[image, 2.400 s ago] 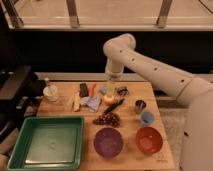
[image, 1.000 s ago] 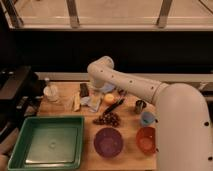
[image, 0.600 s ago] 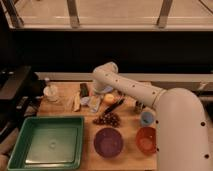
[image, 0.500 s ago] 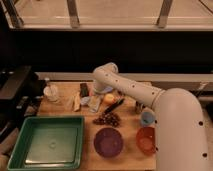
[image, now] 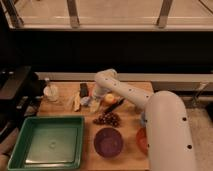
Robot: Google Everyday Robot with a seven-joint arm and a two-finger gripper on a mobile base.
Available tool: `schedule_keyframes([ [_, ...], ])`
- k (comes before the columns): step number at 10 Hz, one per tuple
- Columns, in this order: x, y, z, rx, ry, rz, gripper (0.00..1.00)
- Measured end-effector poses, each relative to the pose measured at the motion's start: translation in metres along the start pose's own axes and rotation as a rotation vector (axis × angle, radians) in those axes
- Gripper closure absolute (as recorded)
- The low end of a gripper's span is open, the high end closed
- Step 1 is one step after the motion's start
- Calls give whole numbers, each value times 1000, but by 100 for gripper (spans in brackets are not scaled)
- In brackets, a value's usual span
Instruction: Wipe table surface with towel
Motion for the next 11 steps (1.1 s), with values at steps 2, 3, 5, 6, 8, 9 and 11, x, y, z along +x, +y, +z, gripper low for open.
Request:
schedule_keyframes([
  [2, 2, 3, 4, -16, -1, -3, 44],
  [3, 2, 4, 4, -21, 2, -4, 54],
  [5, 0, 2, 1, -18, -3, -2, 75],
  [6, -1, 2, -2, -18, -3, -4, 85],
  [8, -1, 7, -3, -26, 4, -11, 99],
  [9, -1, 7, -5, -27, 6, -13, 100],
  [11, 2, 7, -6, -27, 9, -11, 100],
])
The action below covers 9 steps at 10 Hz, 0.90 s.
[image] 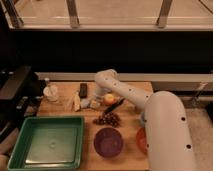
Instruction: Wipe table surface with towel
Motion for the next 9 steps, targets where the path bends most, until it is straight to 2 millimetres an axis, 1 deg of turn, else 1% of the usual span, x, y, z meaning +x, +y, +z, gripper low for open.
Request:
schedule_keyframes([
  [1, 1, 1, -1, 0, 2, -1, 100],
  [2, 5, 6, -5, 0, 22, -3, 100],
  [3, 6, 14, -16, 2, 37, 3, 100],
  [5, 9, 46, -43, 6, 76, 17, 100],
  [6, 14, 60, -53, 7, 88, 26, 100],
  [7, 17, 71, -59, 8, 95, 34, 100],
  [8, 21, 75, -59, 2, 99, 39, 100],
  [9, 23, 74, -59, -1, 103, 43, 100],
])
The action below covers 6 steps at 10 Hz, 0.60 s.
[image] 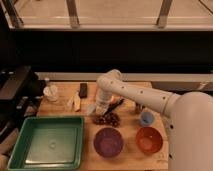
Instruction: Wipe table surface with towel
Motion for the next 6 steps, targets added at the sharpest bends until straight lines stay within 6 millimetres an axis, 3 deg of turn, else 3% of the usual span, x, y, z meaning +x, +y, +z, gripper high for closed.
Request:
schedule_keyframes([
  [4, -11, -36, 15, -29, 29, -57, 100],
  [6, -15, -43, 23, -44, 28, -74, 100],
])
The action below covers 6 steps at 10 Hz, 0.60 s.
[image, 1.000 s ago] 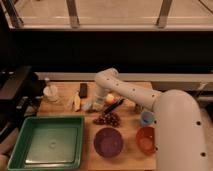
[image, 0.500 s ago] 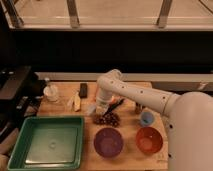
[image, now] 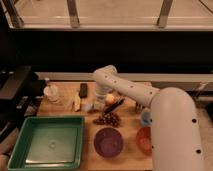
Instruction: Wipe table surface with towel
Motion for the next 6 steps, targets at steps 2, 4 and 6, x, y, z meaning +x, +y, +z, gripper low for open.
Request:
schedule_keyframes([
  [2, -10, -3, 14, -24, -18, -16, 100],
  [4, -26, -5, 29, -45, -58, -29, 100],
  [6, -44, 2, 38, -73, -82, -50, 100],
])
